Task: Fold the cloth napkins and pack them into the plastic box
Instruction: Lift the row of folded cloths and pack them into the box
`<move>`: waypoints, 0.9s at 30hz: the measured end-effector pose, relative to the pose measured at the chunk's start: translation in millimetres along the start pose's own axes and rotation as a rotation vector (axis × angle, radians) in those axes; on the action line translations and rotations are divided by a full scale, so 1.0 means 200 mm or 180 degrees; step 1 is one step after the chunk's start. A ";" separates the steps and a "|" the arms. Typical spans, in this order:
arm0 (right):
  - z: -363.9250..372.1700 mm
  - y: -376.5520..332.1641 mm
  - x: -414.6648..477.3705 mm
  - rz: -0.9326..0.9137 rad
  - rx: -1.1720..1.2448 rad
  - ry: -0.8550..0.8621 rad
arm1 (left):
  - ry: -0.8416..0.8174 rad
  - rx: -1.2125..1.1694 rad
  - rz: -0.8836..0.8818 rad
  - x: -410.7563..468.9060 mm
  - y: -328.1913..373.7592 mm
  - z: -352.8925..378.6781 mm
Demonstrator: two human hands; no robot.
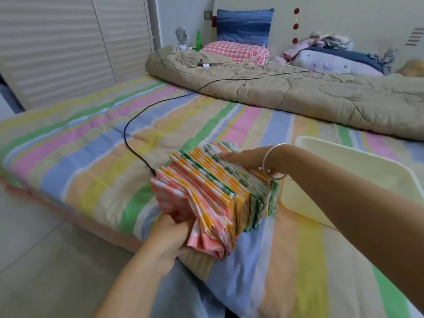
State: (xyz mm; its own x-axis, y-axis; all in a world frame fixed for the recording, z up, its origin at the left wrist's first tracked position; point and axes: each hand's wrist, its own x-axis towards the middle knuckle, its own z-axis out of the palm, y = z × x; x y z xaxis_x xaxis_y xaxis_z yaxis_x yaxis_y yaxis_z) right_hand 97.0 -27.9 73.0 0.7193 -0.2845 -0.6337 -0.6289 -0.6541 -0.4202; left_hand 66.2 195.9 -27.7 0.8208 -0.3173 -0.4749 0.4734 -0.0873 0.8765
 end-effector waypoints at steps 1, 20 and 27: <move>0.02 -0.01 -0.01 -0.0027 -0.0021 -0.0011 | -0.0173 -0.0238 -0.0113 -0.03 0.04 -0.01; 0.22 -0.08 -0.16 -0.0788 -0.0432 0.0059 | -0.0523 -0.1765 -0.0096 -0.29 0.23 0.10; -0.07 -0.22 -0.54 -0.1117 -0.0956 0.0548 | -0.0838 -0.1799 0.0541 -0.48 0.44 0.21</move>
State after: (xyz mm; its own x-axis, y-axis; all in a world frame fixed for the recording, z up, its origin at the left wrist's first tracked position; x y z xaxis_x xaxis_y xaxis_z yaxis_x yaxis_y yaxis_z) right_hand 51.9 21.1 169.2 0.9268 -0.1060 -0.3603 -0.2454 -0.8972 -0.3671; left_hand 15.4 180.0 99.3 0.8272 -0.5103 -0.2350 0.4981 0.4726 0.7270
